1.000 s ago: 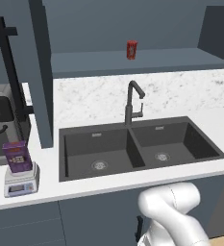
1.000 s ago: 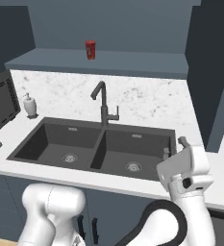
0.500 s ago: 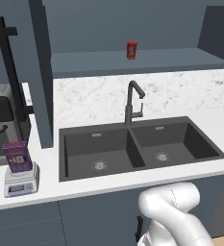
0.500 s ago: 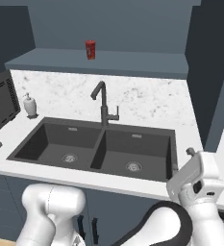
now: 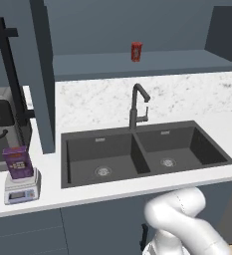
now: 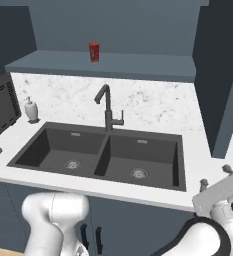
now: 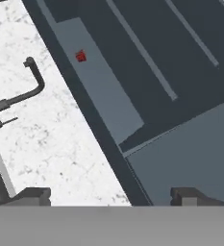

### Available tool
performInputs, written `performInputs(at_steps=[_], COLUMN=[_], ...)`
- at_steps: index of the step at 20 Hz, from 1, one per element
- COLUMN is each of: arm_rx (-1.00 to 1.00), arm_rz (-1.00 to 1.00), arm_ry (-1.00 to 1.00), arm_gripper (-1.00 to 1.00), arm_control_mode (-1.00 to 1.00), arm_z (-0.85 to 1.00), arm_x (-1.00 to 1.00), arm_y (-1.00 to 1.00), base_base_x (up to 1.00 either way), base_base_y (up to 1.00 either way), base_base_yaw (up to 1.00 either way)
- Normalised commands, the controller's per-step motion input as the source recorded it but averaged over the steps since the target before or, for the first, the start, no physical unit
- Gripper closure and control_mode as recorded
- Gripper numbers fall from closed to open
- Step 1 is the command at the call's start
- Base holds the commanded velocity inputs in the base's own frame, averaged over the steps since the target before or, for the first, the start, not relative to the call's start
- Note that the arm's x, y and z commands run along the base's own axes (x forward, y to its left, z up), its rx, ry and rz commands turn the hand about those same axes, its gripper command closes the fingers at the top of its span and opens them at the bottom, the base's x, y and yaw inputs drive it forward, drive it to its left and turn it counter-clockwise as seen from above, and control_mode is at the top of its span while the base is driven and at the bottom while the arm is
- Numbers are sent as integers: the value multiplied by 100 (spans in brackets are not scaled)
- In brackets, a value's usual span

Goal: Pick the cereal and place it on the digital scale for weighing, and close the cabinet.

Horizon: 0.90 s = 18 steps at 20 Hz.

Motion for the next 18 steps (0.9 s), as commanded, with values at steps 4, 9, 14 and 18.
performInputs(at_steps=[4,9,14,18], arm_rx=[24,7,-1,-11], arm_rz=[6,6,25,42], arm_ry=[-12,-11,-20,-20], arm_gripper=[-100,-100,-100,-100], arm_control_mode=[-100,-100,-100,-100], arm_z=[90,100,100,100], arm_x=[0,-4,-23,4], arm_y=[-74,-25,16,86], base_base_x=[0,0,0,0], base_base_y=[0,0,0,0], base_base_yaw=[0,0,0,0])
